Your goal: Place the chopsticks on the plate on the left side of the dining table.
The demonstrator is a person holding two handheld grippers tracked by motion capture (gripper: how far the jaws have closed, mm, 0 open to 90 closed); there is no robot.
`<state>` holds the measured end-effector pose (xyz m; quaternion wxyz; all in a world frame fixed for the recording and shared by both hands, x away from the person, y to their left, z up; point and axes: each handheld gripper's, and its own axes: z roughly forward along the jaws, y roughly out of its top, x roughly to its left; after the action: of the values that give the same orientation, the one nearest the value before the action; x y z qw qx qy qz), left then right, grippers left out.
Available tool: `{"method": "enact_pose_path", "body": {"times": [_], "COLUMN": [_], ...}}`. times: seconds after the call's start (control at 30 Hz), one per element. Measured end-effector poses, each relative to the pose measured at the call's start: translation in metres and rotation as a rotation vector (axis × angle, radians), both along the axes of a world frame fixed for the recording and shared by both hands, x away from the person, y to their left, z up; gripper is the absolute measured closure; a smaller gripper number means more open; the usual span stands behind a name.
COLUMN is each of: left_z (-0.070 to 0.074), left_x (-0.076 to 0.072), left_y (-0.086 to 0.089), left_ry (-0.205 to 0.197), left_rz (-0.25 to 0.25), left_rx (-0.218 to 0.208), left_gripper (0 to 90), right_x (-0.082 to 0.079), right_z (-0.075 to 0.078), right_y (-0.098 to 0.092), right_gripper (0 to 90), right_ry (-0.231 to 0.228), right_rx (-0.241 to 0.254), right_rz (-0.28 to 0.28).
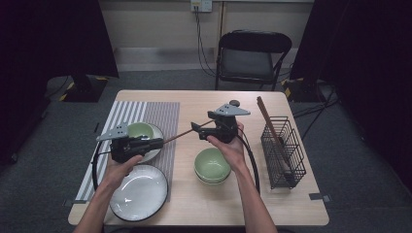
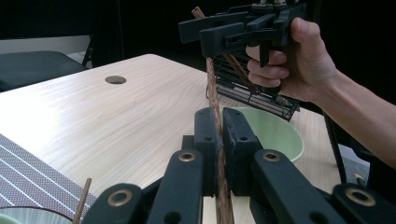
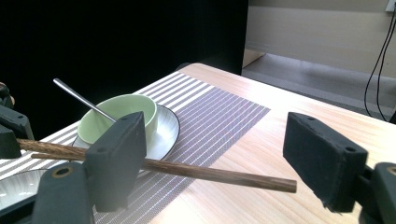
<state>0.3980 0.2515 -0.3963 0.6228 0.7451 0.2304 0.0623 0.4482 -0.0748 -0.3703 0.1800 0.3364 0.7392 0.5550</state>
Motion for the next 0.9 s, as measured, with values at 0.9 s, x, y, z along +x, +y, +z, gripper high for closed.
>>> {"method": "enact_pose_path", "body": {"times": [0.9], "left_z": [-0.009], "left_x": [0.007], "left_y": [0.004], "left_ry": [0.036], "left_rz": [0.024], "left_rx": [0.065], "left_gripper": [85.3], "right_x": [0.002], "right_z": [-0.021], "right_y": [-0.035], "right_gripper": [19.9], "right_ry": [0.047], "right_rx": [-0.056], "right_rz": [-0.048]}}
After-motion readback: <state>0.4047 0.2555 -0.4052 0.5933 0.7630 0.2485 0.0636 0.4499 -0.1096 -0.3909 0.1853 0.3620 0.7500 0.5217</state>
